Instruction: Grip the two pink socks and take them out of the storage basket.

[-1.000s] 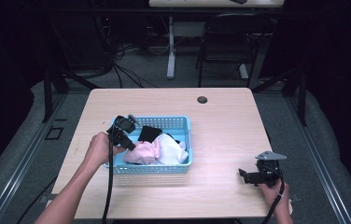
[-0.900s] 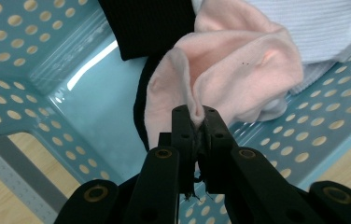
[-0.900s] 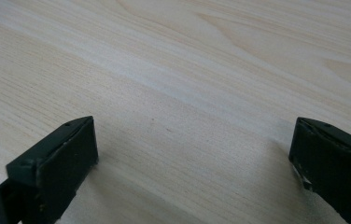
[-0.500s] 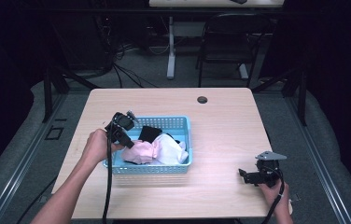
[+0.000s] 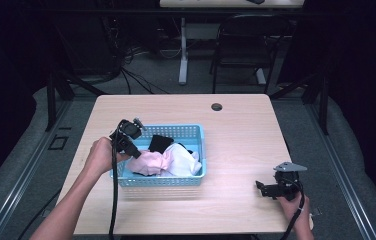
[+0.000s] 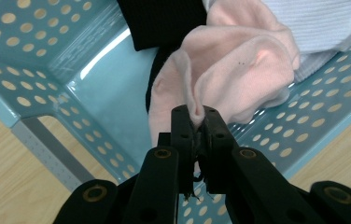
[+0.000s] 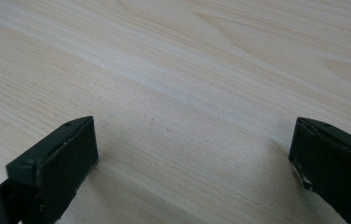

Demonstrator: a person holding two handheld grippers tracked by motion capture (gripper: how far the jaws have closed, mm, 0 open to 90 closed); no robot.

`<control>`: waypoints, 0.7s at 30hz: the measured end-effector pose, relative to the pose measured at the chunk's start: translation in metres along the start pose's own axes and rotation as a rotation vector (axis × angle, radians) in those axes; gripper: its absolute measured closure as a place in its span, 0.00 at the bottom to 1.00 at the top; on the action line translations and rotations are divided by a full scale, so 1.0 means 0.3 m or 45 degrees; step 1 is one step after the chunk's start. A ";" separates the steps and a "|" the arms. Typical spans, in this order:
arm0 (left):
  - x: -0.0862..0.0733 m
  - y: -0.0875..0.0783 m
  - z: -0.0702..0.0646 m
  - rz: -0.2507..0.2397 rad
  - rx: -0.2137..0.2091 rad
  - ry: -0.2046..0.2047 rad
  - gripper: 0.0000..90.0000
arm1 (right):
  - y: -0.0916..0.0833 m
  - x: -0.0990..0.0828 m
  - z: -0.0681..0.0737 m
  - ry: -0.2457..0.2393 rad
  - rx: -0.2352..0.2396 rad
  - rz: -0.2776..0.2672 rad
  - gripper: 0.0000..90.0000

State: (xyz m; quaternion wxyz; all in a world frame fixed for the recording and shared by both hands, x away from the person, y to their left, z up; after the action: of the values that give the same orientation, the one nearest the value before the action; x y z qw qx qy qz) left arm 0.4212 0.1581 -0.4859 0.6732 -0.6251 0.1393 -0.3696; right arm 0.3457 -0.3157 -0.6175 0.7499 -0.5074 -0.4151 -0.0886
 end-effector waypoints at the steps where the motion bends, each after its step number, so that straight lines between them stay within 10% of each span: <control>1: 0.001 -0.004 0.002 -0.007 0.003 -0.003 0.95 | 0.000 0.000 0.000 0.000 0.000 -0.001 0.01; 21: 0.028 -0.109 0.041 -0.017 0.028 0.013 0.95 | 0.000 0.000 0.000 -0.001 0.001 0.000 0.01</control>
State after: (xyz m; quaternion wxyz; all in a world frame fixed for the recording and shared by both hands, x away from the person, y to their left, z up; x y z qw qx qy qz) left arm 0.4244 0.1635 -0.4504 0.6769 -0.6167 0.1345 -0.3786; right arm 0.3458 -0.3157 -0.6175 0.7500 -0.5072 -0.4153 -0.0883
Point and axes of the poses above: each handheld gripper's, and its own axes: y roughly forward along the jaws, x roughly out of its top, z roughly to its left, the point moved 4 cm from there along y, roughly forward along the jaws, and after that the axes turned 11 degrees about x, right-handed, at the moved point
